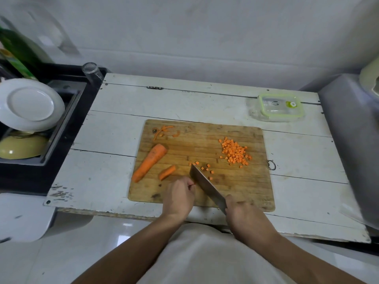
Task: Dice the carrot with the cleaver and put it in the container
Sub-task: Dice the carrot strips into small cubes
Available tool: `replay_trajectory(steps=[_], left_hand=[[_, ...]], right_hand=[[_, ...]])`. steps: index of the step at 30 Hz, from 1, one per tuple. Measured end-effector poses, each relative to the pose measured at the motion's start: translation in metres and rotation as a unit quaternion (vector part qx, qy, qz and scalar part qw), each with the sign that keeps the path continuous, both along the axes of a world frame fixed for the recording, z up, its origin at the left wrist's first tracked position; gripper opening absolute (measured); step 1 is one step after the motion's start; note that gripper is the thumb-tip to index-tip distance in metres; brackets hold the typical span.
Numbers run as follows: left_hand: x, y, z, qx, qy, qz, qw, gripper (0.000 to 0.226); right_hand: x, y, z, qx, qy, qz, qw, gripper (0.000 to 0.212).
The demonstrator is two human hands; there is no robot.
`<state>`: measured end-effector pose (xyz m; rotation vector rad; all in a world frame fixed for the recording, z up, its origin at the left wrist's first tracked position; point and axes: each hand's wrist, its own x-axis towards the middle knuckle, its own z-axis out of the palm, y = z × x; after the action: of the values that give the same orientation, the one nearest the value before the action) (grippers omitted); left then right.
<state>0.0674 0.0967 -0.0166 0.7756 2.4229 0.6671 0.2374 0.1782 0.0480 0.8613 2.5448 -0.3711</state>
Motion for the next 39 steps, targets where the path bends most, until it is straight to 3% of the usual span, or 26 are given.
replay_trajectory(steps=[5, 11, 18, 21, 25, 33, 39], left_hand=[[0.001, 0.004, 0.001, -0.005, 0.014, 0.015, 1.000, 0.017], [-0.005, -0.011, 0.000, 0.042, -0.027, -0.008, 0.999, 0.009], [-0.029, -0.038, 0.004, 0.128, 0.003, 0.115, 0.985, 0.010], [-0.038, -0.038, 0.004, 0.100, 0.053, 0.106, 0.988, 0.014], [-0.044, -0.035, 0.003, 0.050, 0.073, 0.078, 0.993, 0.027], [-0.051, -0.019, 0.005, 0.016, 0.111, 0.042, 0.993, 0.021], [-0.048, -0.004, 0.008, 0.008, 0.130, -0.025, 0.991, 0.027]], right_hand=[[-0.027, 0.001, -0.012, 0.027, 0.021, -0.019, 0.999, 0.018], [-0.011, 0.016, -0.003, -0.038, 0.087, -0.091, 0.991, 0.017], [-0.003, 0.003, -0.004, -0.019, 0.036, 0.019, 0.999, 0.015], [-0.009, 0.004, -0.009, 0.001, 0.032, 0.013, 0.999, 0.017], [-0.022, 0.020, -0.014, 0.014, 0.063, -0.079, 0.995, 0.016], [-0.023, 0.057, -0.015, 0.031, 0.112, -0.192, 0.975, 0.014], [-0.014, 0.067, -0.009, 0.036, 0.115, -0.190, 0.974, 0.018]])
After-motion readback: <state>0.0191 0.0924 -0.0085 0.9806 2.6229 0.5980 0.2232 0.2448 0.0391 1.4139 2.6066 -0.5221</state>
